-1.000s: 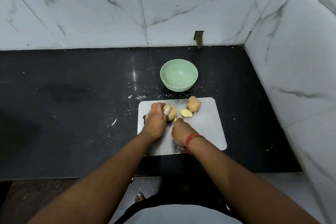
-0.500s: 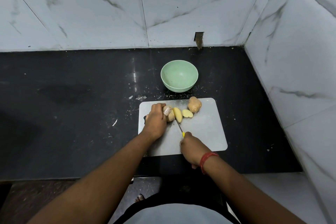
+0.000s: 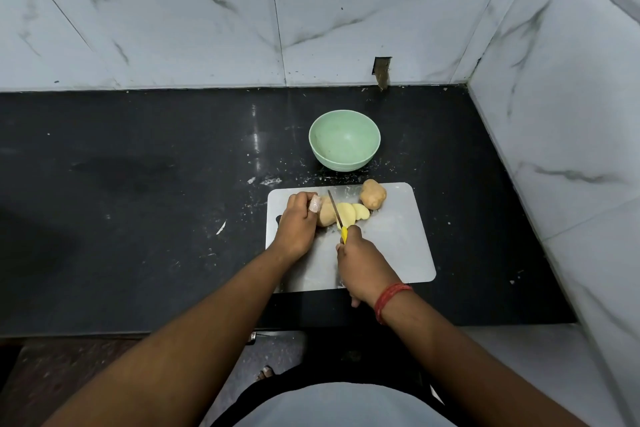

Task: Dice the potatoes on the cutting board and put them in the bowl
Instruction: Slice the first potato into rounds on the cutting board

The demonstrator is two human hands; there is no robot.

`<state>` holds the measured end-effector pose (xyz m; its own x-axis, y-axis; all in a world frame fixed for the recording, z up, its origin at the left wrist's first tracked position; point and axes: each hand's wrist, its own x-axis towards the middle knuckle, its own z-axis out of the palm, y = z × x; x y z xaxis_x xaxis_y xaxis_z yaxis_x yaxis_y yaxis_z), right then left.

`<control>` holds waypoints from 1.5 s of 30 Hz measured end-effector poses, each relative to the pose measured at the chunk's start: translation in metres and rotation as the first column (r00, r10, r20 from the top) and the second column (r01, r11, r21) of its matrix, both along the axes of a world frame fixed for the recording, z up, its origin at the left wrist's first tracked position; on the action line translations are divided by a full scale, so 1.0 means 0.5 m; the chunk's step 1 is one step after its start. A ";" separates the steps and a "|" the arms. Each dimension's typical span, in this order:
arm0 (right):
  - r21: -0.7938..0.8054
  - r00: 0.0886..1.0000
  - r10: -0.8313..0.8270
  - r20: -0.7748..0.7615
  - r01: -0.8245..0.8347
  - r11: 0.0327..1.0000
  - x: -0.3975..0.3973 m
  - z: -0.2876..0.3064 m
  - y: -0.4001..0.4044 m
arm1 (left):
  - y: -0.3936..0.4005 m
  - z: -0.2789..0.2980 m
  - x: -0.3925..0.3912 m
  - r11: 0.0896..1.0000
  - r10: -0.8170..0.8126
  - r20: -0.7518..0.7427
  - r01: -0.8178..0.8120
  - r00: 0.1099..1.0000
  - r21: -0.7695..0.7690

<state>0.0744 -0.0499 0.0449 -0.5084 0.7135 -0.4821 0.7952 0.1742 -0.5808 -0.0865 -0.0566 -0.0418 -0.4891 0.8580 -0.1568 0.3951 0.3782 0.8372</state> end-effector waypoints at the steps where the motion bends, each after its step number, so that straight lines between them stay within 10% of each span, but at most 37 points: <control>1: 0.004 1.000 0.009 0.013 -0.009 1.000 -0.003 0.001 -0.001 | 0.001 -0.002 0.000 1.000 0.004 0.002 -0.004 1.000 0.003; 45: -0.067 0.967 0.093 0.238 -0.079 0.995 -0.082 -0.016 0.065 | -0.002 0.006 0.012 0.996 0.058 -0.059 -0.061 0.997 -0.063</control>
